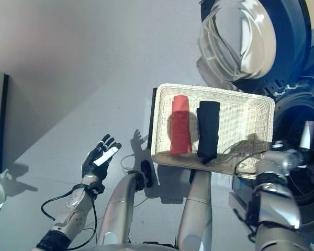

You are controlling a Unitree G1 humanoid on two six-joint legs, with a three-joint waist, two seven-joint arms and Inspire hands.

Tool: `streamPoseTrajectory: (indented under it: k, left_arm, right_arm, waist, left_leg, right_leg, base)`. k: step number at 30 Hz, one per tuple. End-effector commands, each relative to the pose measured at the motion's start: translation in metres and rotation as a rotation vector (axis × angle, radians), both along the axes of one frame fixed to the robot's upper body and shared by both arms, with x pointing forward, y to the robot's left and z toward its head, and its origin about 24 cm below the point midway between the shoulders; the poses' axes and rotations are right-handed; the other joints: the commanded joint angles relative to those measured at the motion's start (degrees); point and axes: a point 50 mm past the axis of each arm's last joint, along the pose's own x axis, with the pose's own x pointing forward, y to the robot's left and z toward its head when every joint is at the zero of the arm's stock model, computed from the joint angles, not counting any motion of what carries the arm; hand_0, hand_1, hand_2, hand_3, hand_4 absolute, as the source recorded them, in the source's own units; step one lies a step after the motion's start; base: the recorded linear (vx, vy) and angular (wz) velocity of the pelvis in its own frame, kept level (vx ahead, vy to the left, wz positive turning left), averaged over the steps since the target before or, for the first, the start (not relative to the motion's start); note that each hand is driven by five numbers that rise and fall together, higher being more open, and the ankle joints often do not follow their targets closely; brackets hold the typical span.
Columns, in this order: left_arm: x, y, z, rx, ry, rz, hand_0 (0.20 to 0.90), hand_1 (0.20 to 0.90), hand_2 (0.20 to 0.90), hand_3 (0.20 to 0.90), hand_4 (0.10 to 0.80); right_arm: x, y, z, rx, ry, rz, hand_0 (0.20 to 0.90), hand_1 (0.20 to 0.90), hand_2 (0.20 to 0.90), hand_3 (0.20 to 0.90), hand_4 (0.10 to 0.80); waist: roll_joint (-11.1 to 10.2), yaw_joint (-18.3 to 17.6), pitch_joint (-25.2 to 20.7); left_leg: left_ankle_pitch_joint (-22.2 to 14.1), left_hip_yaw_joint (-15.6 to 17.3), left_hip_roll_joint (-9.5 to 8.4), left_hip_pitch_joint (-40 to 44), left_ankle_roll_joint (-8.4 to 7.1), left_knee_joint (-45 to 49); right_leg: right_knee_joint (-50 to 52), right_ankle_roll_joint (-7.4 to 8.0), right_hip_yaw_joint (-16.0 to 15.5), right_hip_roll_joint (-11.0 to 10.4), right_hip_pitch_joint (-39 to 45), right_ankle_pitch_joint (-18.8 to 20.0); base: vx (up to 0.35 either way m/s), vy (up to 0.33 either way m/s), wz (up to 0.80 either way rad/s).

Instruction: Pick up the clothes and place them into the washing machine

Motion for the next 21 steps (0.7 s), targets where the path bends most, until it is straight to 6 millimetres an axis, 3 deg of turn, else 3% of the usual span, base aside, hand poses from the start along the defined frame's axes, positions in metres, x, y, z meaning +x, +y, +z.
streamPoseTrajectory:
  k: [1,6,11,17,21]
  left_arm:
    - [-0.001,0.022,0.019,0.072,-0.125,0.085,0.9,0.9,0.9,0.9,0.8]
    - [0.003,0.021,0.02,0.107,-0.136,0.107,0.9,0.9,0.9,0.9,0.8]
    - [0.008,0.019,0.024,0.117,-0.158,0.121,0.9,0.9,0.9,0.9,0.8]
    - [0.012,0.02,0.03,0.13,-0.179,0.123,0.9,0.9,0.9,0.9,0.8]
    - [0.009,0.023,0.032,0.149,-0.187,0.092,0.9,0.9,0.9,0.9,0.8]
  right_arm:
    - [0.003,0.019,0.011,-0.234,0.042,0.076,0.9,0.9,0.9,0.9,0.8]
    - [0.021,0.086,0.003,-0.461,0.156,0.329,0.9,0.9,0.9,0.9,0.8]
    - [0.029,0.119,-0.015,-0.535,0.282,0.446,0.9,0.9,0.9,0.9,0.8]
    - [0.027,0.109,-0.046,-0.615,0.644,0.437,0.9,0.9,0.9,0.9,0.8]
    - [0.028,0.099,-0.049,-0.667,0.785,0.438,0.9,0.9,0.9,0.9,0.8]
  waist:
    - [-1.41,-0.38,-1.74]
    - [-1.72,-0.34,-1.75]
    - [-1.41,0.43,-2.28]
    - [-0.34,2.25,-2.72]
    - [0.12,3.6,-2.77]
  left_leg:
    - [0.35,-4.09,4.1,3.52,-4.8,-1.94]
    - [0.65,-3.93,4.03,3.15,-4.47,-1.87]
    - [0.77,-4.1,3.62,2.66,-4.22,-1.78]
    - [0.84,-4.52,2.77,2.15,-3.93,-1.53]
    - [0.63,-4.48,2.29,2.23,-3.63,-1.11]
  right_leg:
    - [-2.67,-1.48,1.37,-0.91,4.04,1.58]
    - [-3.33,-1.48,1.4,-0.92,3.99,2.42]
    - [-3.45,-1.32,1.08,-1.44,4.01,2.66]
    - [-3.33,-1.09,0.53,-2.39,4.53,2.53]
    - [-2.93,-0.94,0.56,-2.87,4.89,2.38]
  base:
    - [-0.015,0.009,-0.07]
    - [-0.003,0.001,-0.01]
    - [0.0,0.0,0.0]
    - [0.003,0.008,0.05]
    - [0.014,0.034,0.1]
